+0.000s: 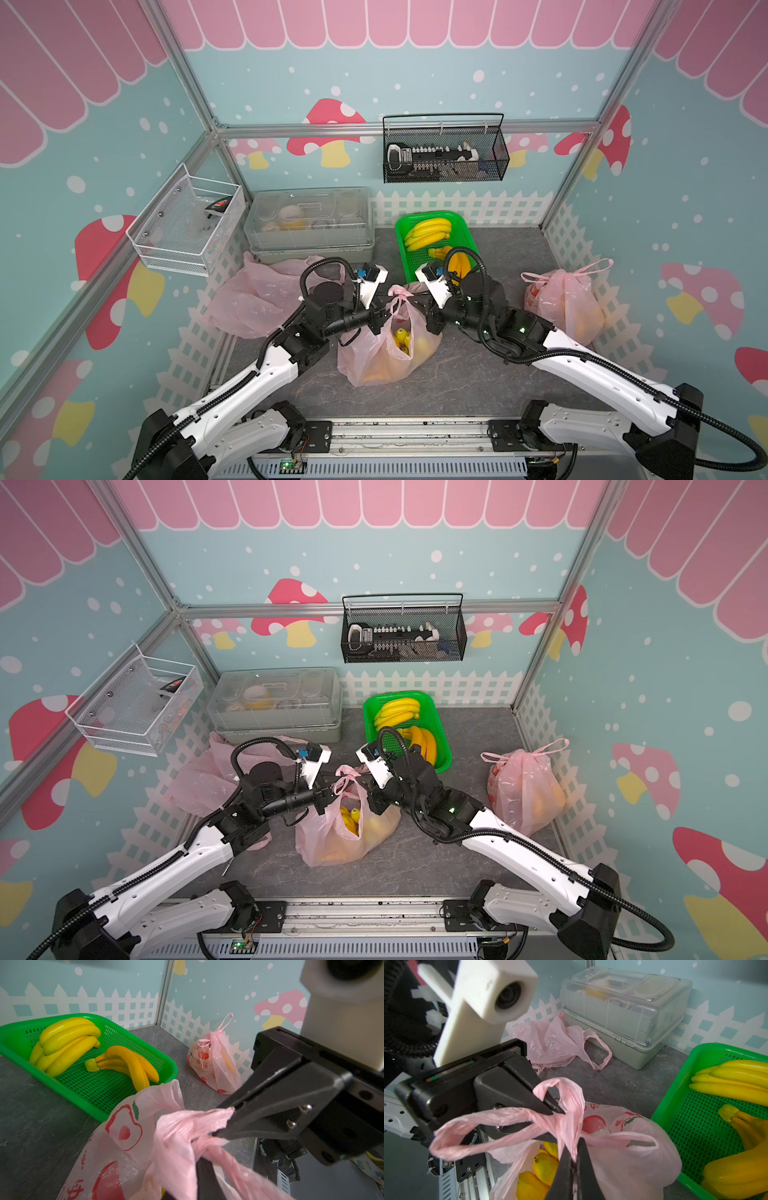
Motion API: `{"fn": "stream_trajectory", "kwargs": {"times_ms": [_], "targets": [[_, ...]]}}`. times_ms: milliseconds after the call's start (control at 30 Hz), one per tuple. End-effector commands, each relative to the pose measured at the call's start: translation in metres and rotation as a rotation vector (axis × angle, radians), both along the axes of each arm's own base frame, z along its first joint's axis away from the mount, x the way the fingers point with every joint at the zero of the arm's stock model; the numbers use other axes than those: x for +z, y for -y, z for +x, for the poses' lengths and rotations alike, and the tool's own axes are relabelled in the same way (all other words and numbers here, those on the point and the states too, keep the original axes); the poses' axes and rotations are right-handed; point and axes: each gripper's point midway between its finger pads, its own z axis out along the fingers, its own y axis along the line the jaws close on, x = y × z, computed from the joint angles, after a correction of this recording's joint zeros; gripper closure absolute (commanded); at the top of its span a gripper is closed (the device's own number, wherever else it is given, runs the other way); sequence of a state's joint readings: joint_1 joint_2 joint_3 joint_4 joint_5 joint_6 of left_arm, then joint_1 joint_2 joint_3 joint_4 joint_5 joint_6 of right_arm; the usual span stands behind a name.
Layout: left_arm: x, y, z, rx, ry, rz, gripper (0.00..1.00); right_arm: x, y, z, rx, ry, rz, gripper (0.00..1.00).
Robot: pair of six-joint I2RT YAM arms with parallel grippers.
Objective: Place the banana into a plastic bag & tie a knot
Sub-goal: Cross the plastic bag at the center of the board.
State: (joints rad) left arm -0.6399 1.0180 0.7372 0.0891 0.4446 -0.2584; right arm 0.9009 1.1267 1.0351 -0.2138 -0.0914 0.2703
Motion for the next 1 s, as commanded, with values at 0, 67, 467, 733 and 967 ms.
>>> {"fn": "stream_trajectory", "kwargs": {"times_ms": [0,67,467,733,967], "targets": [[-0.001,-0.014,0.014,0.099,0.004,0.000,0.99,-0.021,-0.002,-0.008,-0.021,-0.049,-0.046,1.00],[-0.003,-0.016,0.013,0.111,-0.001,-0.002,0.98,-0.029,0.000,-0.010,-0.038,-0.062,-0.059,1.00],[-0.010,-0.018,0.009,0.106,-0.034,-0.004,0.92,-0.061,-0.007,-0.006,-0.116,-0.155,-0.059,0.99],[-0.024,-0.022,-0.011,0.077,-0.057,-0.021,0.82,-0.037,-0.013,0.010,-0.177,-0.112,0.022,0.99],[-0.026,-0.026,-0.006,0.118,-0.082,-0.024,0.82,-0.033,-0.019,0.005,-0.137,-0.100,0.011,1.00]]}}
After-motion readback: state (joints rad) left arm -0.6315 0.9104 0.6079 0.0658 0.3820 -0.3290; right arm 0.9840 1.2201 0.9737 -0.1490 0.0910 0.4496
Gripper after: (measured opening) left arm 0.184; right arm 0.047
